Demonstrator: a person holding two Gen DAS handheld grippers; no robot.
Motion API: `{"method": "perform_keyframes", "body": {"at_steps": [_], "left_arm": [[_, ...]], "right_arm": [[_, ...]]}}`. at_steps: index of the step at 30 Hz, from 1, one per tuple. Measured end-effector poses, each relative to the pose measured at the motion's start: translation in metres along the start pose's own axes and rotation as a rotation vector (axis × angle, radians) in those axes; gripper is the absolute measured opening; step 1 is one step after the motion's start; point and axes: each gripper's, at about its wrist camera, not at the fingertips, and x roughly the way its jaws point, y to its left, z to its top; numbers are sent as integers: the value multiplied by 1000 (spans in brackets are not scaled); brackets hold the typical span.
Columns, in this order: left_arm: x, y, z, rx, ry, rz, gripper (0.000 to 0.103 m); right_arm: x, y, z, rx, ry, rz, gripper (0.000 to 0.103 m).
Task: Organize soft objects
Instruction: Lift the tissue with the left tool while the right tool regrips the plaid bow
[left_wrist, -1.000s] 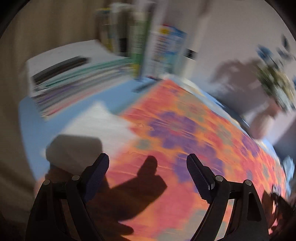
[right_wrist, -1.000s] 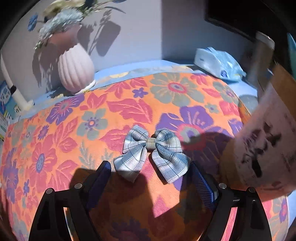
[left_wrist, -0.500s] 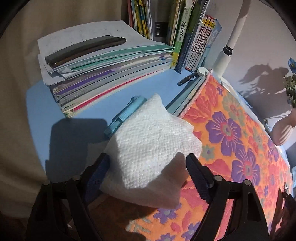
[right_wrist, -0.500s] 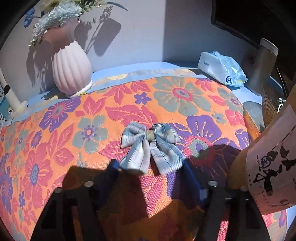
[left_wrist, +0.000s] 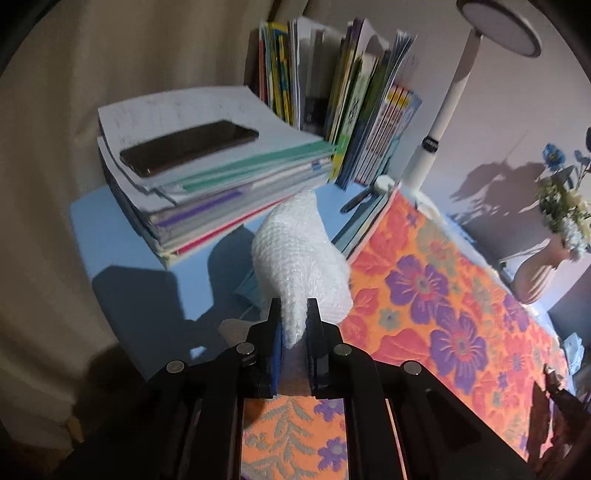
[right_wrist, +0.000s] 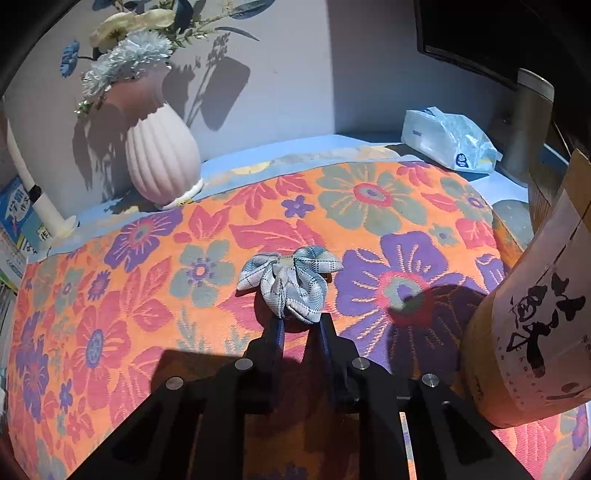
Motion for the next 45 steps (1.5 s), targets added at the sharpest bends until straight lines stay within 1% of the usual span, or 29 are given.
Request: {"method": "perform_keyframes", "body": {"at_steps": [3,6,9,12,13,15,19,20,21,22,23,26,28,29,30,32,35,36,37,38,39,40,42,45], "left_arm": [[-14,-16,-2,41,-24,-50,8],[-17,-43,-12,76,-14,-158,8],[-5,-88,-35,117,55,-268,8],[11,-138,-60,178,130,-332,8],[17,-159,-69,208,151,-346,8],[23,-185,-77,243,175,-362,8],[34,-219,-79,286,189,-382,8],[37,-223,-79,289,190,-383,8],[40,-227,-79,291,194,-386,8],[43,-229,-80,292,199,-391,8],[45,-231,-83,291,203,-391,8],[51,-233,-87,292,220,-390,8],[49,-231,-86,291,211,-405,8],[49,-231,-86,291,210,-408,8],[49,-231,-87,292,212,-405,8],[50,-232,-88,296,215,-401,8],[51,-233,-88,299,219,-401,8],[52,-233,-88,300,221,-399,8],[52,-233,-88,301,224,-399,8],[53,-234,-88,302,227,-399,8],[53,-234,-88,302,228,-398,8],[52,-234,-88,302,225,-399,8],[51,-234,-88,307,219,-405,8],[48,-236,-89,321,213,-403,8]], "right_arm": [[-5,0,-2,-3,-14,35,10],[-11,2,-5,-12,-23,71,10],[-14,5,-11,-17,-9,106,10],[-19,7,-16,-24,4,144,10],[-20,8,-17,-27,7,150,10],[-22,10,-21,-47,17,160,11],[-23,8,-24,-61,31,158,17],[-23,6,-24,-55,33,158,25],[-22,5,-22,-51,40,162,39],[-21,4,-21,-49,47,167,48],[-20,3,-18,-44,52,175,59],[-20,2,-7,-35,36,168,59],[-14,5,4,-36,39,156,67],[-5,9,11,-40,60,149,77],[3,13,15,-47,82,147,79],[19,20,23,-71,95,143,79],[33,26,31,-90,74,88,79],[34,27,34,-91,73,88,77],[36,29,37,-91,71,96,72],[38,31,38,-100,68,100,58],[39,34,39,-122,61,84,45],[40,36,39,-135,60,79,40],[38,38,38,-148,56,115,24],[31,32,33,-123,65,200,23]]}}
